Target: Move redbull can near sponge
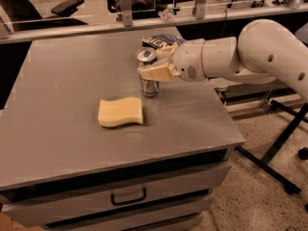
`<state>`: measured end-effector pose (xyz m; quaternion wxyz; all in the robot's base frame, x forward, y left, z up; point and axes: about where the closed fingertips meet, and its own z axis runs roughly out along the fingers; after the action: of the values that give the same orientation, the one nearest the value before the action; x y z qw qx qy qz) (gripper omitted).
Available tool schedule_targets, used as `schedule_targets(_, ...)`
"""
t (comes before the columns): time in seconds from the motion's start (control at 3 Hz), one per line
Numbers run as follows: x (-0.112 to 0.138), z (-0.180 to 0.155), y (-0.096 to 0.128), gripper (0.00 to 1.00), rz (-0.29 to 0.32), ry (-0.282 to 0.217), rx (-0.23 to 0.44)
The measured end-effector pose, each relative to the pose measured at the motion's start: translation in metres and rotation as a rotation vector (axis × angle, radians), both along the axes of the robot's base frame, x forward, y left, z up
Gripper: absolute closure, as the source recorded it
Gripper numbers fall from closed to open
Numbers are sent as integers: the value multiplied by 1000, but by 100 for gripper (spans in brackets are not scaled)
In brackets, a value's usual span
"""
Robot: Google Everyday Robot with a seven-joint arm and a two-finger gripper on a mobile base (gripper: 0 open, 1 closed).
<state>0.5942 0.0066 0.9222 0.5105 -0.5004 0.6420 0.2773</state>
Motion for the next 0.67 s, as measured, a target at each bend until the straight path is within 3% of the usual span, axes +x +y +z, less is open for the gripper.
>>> schedule_targets(0.67,-17,-8,2,15,-13,18,28)
